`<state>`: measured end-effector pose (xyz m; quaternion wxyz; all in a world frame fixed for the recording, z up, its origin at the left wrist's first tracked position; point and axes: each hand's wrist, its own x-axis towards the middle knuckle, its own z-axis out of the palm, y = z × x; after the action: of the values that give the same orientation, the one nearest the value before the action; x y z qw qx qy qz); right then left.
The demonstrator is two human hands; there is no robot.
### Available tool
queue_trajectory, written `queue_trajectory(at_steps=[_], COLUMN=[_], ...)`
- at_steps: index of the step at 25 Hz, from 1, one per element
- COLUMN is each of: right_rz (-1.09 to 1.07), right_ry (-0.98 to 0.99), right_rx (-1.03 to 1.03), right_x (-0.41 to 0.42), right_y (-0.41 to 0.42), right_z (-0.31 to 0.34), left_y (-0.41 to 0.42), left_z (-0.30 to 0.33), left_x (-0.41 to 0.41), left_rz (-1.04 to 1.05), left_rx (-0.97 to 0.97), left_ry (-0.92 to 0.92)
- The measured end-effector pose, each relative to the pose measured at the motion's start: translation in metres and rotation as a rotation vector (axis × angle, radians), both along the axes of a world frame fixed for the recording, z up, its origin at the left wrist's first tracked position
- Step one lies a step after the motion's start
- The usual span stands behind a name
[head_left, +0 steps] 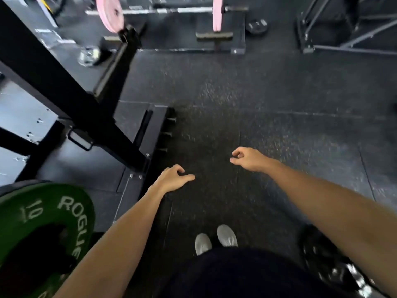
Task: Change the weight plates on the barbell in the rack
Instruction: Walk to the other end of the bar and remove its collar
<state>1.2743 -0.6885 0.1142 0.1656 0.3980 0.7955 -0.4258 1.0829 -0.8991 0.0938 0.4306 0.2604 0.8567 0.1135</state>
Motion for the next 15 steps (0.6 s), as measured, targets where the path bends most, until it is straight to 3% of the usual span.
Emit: queue_trajectory(at_steps=[8,15], right_rz=[-0.032,-0.043], right_ry=[-0.251,-0.372], right_rx=[-0.145,-0.2], right_x=[0.086,0.13], right_y=[-0.087,-0.139], right_z=[-0.091,-0.126], left_y=[-0.058,-0.074], left_z=[-0.082,-0.113], left_x=[0.074,0.108], left_rz=[-0.138,-0.311], left_rx=[-0.182,-0.284], left_ry=[-0.216,-0.301])
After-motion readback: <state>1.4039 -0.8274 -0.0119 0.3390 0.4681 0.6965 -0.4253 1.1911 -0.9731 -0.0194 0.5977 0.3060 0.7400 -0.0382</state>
